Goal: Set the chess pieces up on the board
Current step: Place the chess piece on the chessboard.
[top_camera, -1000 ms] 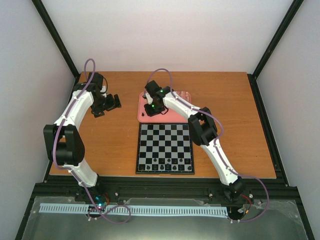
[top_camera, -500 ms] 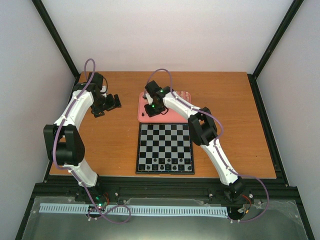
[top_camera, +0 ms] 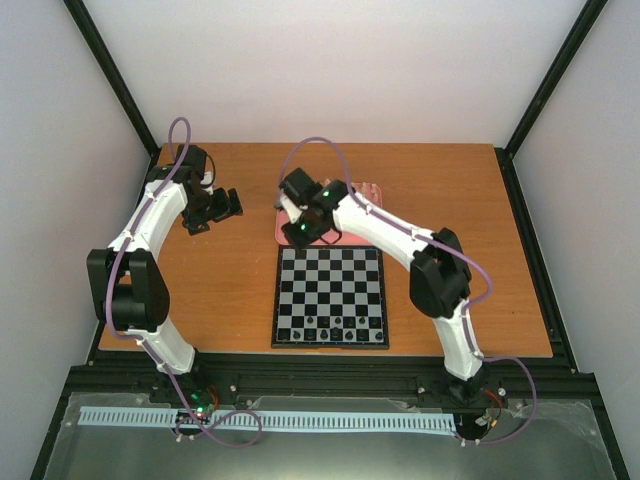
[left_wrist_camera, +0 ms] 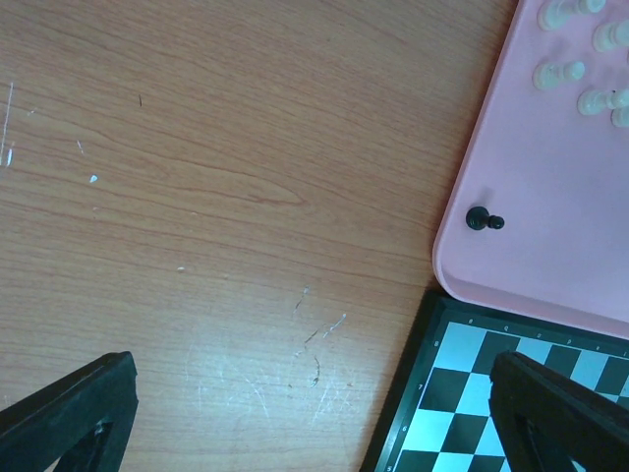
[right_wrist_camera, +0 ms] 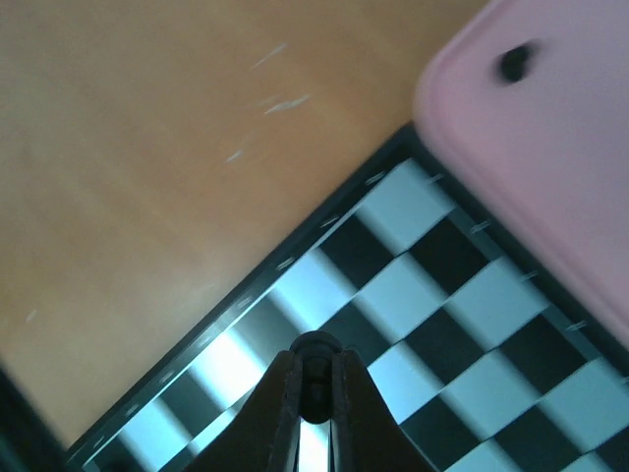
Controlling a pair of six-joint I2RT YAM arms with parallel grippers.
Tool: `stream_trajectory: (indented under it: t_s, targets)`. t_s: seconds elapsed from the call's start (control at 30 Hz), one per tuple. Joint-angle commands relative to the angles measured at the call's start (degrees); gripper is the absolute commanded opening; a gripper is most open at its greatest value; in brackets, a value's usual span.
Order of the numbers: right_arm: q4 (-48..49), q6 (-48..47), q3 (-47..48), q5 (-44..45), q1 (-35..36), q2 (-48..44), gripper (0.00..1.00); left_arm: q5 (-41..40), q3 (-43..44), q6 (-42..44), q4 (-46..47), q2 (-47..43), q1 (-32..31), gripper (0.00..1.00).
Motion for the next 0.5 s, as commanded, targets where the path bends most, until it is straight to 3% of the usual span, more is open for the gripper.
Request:
stream_trajectory:
  t_s: [0.0, 0.13, 0.47]
  targets:
    - [-1.35, 2.38, -8.85, 0.99, 5.12, -4.67, 0.03, -0.01, 1.15, 0.62, -0.21, -1.24, -0.3, 1.0]
    - [0.61, 4.24, -14.95, 0.17, 8.62, -7.07, 0.04, 0.6, -0.39, 0.22, 0.2, -1.89, -0.3, 1.0]
    - [1.02, 5.9, -17.26, 0.75, 15.02, -5.23, 0.04, 0.85, -2.73, 0.3, 0.57, -4.38, -0.3, 1.0]
